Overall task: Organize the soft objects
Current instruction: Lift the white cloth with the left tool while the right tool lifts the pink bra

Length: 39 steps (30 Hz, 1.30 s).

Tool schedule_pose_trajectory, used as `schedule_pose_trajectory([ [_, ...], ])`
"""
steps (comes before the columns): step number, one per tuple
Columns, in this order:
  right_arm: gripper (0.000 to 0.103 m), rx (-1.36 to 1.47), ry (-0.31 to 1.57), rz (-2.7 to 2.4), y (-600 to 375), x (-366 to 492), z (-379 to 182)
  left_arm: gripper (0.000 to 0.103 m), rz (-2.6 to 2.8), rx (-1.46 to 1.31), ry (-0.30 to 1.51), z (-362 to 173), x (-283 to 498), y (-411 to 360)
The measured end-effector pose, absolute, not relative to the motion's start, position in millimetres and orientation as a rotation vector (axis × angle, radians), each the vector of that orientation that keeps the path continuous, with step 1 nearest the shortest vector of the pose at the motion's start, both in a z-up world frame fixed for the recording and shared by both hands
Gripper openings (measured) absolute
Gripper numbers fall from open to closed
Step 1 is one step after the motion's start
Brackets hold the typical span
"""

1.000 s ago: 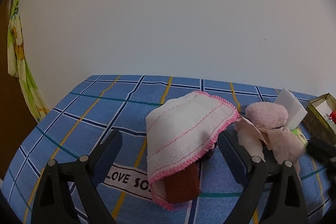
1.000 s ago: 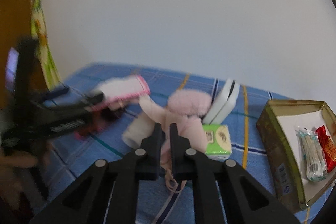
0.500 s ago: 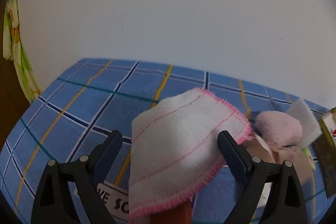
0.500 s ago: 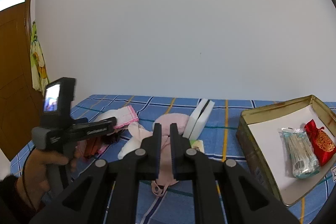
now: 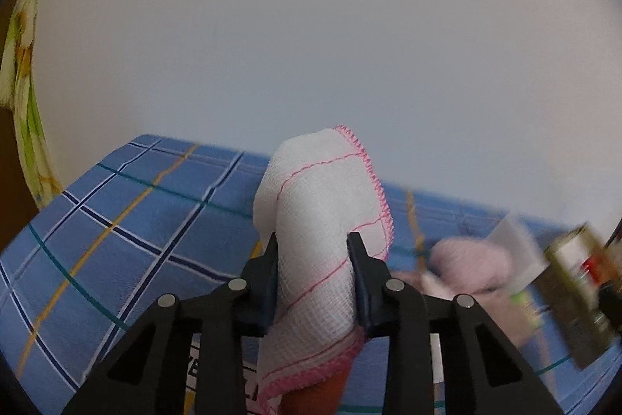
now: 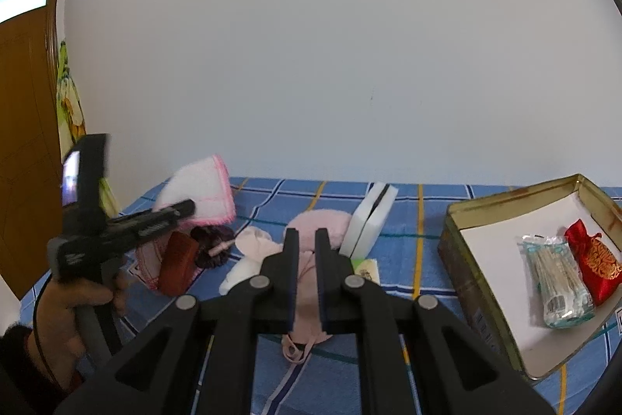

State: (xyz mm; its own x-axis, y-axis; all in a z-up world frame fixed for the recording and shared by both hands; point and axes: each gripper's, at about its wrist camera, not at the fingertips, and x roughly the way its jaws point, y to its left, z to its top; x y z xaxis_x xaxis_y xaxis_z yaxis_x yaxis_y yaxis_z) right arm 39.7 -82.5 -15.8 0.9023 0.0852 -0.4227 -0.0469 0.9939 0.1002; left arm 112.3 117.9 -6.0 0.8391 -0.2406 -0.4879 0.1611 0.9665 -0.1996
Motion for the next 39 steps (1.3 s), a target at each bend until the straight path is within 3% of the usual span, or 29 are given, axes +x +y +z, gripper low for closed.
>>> schedule_pose_trajectory([
  [9, 0.008, 0.131, 0.322, 0.091, -88.9, 21.9, 1.3, 0.033, -0.219, -0.273, 0.347, 14.5, 80.4, 126.6],
  [15, 0.008, 0.186, 0.253, 0.131, -97.9, 10.7, 14.0, 0.033, -0.204, -0.2, 0.229, 28.9, 52.6, 100.3],
  [20, 0.008, 0.219, 0.227, 0.11, -111.5, 6.2, 20.7, 0.034, -0.222, -0.215, 0.23, 29.0, 47.0, 89.8],
  [25, 0.011, 0.249, 0.28, 0.069, -122.3, 15.3, 16.8, 0.034, -0.215, -0.244, 0.262, 24.2, 52.4, 95.4],
  [28, 0.012, 0.274, 0.403, 0.129, -120.7, 35.3, 1.9, 0.033, -0.181, -0.233, 0.241, 26.8, 47.9, 98.9],
  [34, 0.033, 0.149, 0.62, 0.201, -82.8, 74.0, -31.2, 0.034, -0.13, -0.254, 0.23, 31.5, 44.1, 112.6],
  [36, 0.055, 0.045, 0.664, 0.162, -64.7, 87.9, -37.4, 0.034, -0.115, -0.255, 0.216, 33.5, 42.8, 117.2],
  [39, 0.056, -0.06, 0.735, 0.12, -50.0, 104.0, -50.3, 0.033, -0.096, -0.274, 0.209, 35.2, 42.9, 124.9],
])
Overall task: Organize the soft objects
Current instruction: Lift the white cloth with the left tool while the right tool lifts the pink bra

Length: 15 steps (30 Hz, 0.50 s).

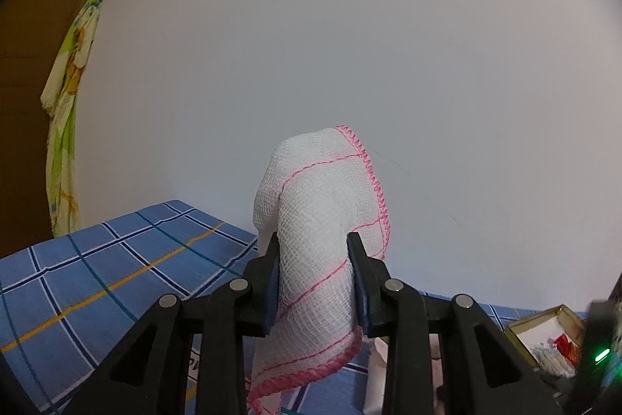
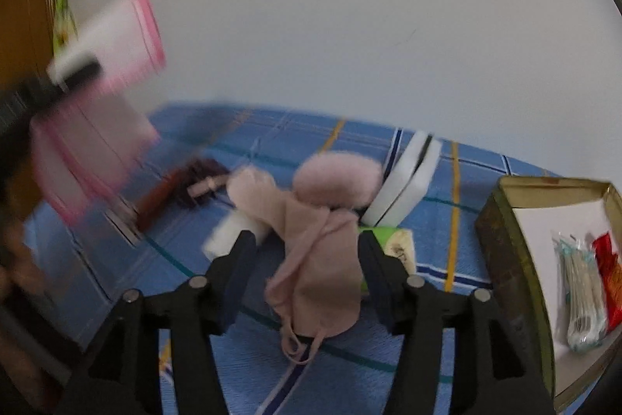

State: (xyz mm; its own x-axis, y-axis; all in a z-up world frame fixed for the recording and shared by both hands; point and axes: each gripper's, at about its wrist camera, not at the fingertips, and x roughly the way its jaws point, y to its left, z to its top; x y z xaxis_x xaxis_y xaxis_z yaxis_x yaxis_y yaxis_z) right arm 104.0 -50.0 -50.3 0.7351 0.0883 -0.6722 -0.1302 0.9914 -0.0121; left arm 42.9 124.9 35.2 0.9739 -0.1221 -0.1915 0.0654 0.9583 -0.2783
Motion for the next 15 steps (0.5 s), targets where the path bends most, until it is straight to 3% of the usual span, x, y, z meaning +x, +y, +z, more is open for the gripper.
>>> schedule_pose_trajectory([
  [4, 0.054, -0.227, 0.781, 0.058, -33.3, 115.6, -71.3, 0.033, -0.091, -0.295, 0.218, 35.5, 43.9, 129.2],
  [5, 0.049, -0.263, 0.782, 0.047, -28.8, 116.5, -72.9, 0.033, -0.092, -0.297, 0.22, 35.7, 44.2, 129.1],
  [6, 0.032, -0.293, 0.782, 0.029, -25.6, 116.9, -74.2, 0.033, -0.093, -0.298, 0.222, 34.9, 45.3, 130.1],
  [8, 0.011, -0.317, 0.768, -0.002, -24.7, 114.6, -73.5, 0.034, -0.094, -0.299, 0.227, 30.4, 52.8, 136.7],
  [15, 0.005, -0.034, 0.633, 0.146, -67.5, 92.1, -40.5, 0.034, -0.097, -0.305, 0.242, 31.4, 54.6, 134.1],
])
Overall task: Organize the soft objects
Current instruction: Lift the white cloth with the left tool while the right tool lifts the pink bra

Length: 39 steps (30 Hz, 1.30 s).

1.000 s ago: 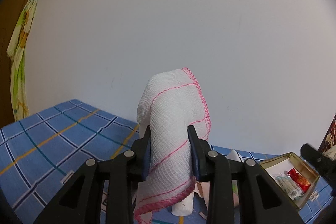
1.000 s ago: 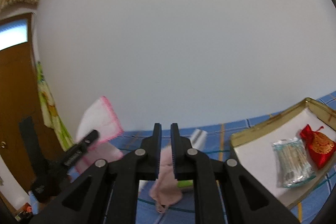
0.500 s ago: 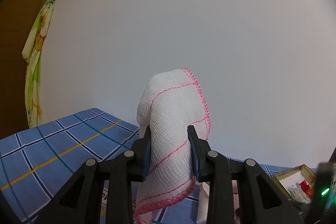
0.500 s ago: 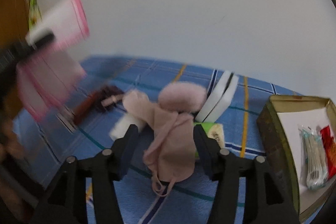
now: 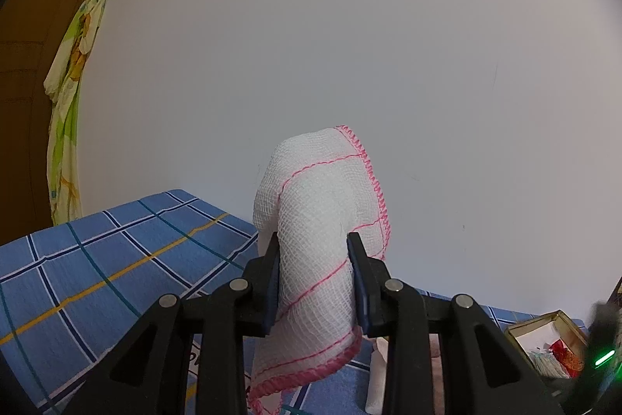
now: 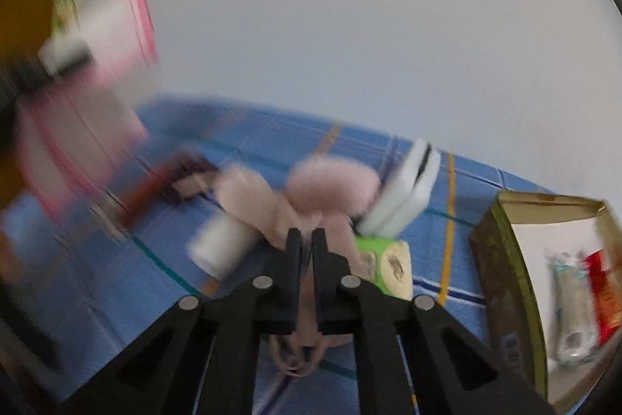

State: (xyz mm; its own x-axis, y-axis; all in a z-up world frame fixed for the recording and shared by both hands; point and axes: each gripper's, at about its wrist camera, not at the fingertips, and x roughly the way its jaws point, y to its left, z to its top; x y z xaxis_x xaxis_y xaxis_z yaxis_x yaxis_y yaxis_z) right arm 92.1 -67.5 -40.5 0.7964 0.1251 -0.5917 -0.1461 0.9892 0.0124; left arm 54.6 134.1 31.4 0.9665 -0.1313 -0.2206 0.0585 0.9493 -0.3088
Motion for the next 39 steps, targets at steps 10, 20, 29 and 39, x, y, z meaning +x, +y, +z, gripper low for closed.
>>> schedule_pose_trajectory([
  [10, 0.009, 0.177, 0.501, 0.241, -107.7, 62.6, 0.4, 0.034, -0.083, -0.298, 0.255, 30.4, 58.9, 130.9],
  [20, 0.05, -0.145, 0.787, 0.147, -49.1, 121.3, -57.3, 0.034, -0.073, -0.272, 0.222, 37.4, 55.2, 131.2],
  [29, 0.027, -0.405, 0.814, 0.007, -28.9, 155.2, -86.5, 0.033, -0.076, -0.283, 0.227, 35.4, 56.2, 134.2],
  [39, 0.007, 0.082, 0.639, 0.267, -82.3, 108.8, -29.1, 0.034, -0.079, -0.302, 0.224, 34.5, 56.1, 138.0],
])
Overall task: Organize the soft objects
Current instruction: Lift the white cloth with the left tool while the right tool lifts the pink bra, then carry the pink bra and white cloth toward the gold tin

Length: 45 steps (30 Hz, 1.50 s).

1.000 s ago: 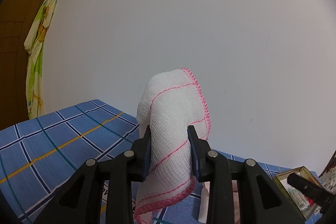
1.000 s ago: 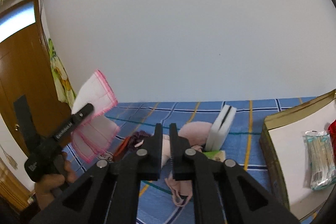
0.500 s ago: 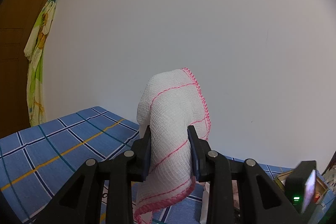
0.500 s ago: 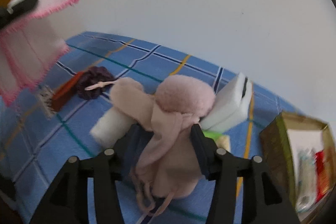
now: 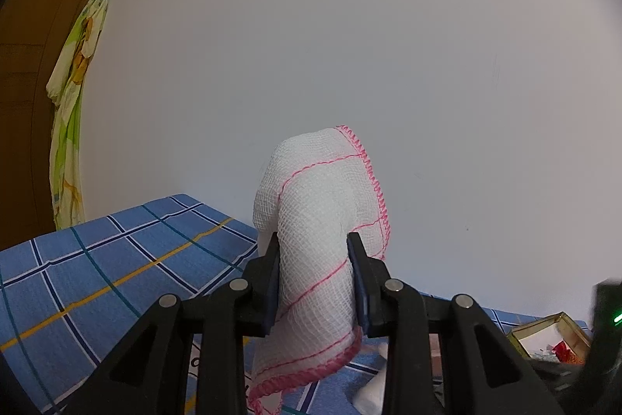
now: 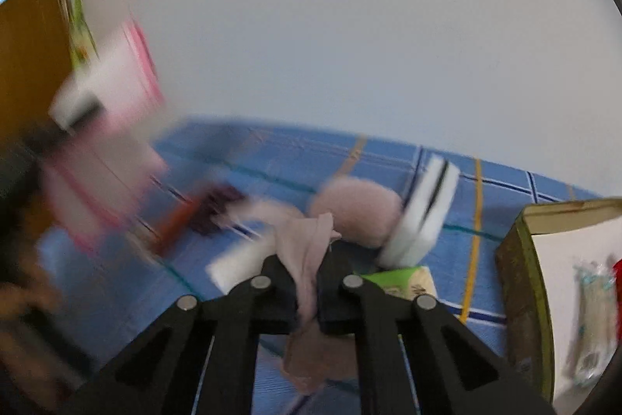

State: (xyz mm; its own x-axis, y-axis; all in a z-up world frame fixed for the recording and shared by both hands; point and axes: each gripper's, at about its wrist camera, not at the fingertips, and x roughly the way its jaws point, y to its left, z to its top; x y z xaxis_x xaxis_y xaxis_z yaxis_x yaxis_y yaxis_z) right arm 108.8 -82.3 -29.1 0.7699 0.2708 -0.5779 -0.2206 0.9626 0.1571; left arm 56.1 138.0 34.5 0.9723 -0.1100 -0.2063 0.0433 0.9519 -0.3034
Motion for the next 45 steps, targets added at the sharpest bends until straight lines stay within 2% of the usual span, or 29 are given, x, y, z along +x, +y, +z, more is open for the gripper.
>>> schedule_pose_trajectory([
  [3, 0.007, 0.234, 0.563, 0.352, -101.6, 88.7, -10.4, 0.034, -0.081, -0.303, 0.229, 32.7, 56.8, 136.6],
  [9, 0.007, 0.315, 0.453, 0.345, -129.2, 56.8, 12.3, 0.034, -0.096, -0.292, 0.231, 30.4, 56.9, 128.5],
  [23, 0.007, 0.34, 0.231, 0.255, -171.6, -10.8, 70.5, 0.034, -0.182, -0.234, 0.215, 29.2, 37.7, 72.2],
  [45, 0.007, 0.379, 0.124, 0.122, -264.9, -59.8, 89.8, 0.034, -0.369, -0.179, 0.236, 28.6, 17.1, -32.6],
])
